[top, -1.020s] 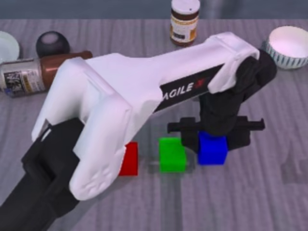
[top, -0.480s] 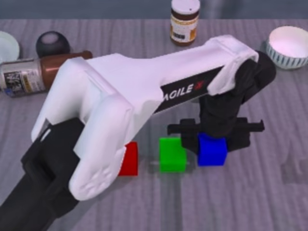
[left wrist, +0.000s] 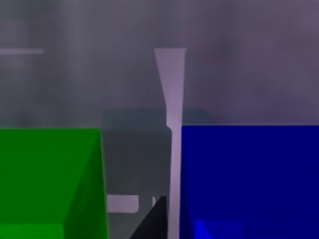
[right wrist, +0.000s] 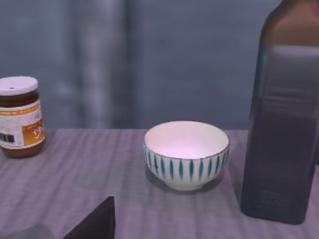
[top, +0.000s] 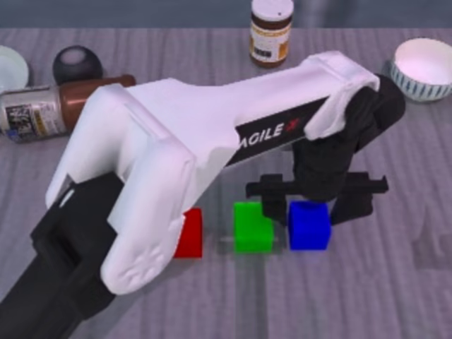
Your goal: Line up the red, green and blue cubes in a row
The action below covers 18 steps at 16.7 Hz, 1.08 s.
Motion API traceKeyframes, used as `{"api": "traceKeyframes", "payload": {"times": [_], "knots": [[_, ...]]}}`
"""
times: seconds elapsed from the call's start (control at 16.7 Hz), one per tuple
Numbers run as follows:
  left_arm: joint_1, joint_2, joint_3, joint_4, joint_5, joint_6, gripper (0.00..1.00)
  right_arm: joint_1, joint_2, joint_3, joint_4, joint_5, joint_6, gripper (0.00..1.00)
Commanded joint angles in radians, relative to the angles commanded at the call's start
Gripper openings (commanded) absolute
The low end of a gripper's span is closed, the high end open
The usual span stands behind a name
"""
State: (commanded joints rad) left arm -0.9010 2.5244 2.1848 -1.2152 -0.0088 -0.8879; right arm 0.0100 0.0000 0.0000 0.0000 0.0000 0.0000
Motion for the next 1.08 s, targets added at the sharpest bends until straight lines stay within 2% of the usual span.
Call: {"api": "traceKeyframes", "payload": {"times": [0.06, 0.12, 0.72, 1.08], "knots": [[0.000, 0.000, 0.000, 0.000, 0.000, 0.000, 0.98, 0.000, 0.000, 0.000, 0.000, 0.000, 0.000, 1.00], [0.000, 0.000, 0.000, 0.000, 0.000, 0.000, 1.00, 0.000, 0.000, 0.000, 0.000, 0.000, 0.000, 1.00], [0.002, 0.003, 0.017, -0.017, 0.000, -0.001, 1.00, 0.000, 0.000, 0.000, 0.000, 0.000, 0.000, 1.00], [0.012, 0.016, 0.241, -0.227, 0.001, -0.003, 1.00, 0.000, 0.000, 0.000, 0.000, 0.000, 0.000, 1.00]]}}
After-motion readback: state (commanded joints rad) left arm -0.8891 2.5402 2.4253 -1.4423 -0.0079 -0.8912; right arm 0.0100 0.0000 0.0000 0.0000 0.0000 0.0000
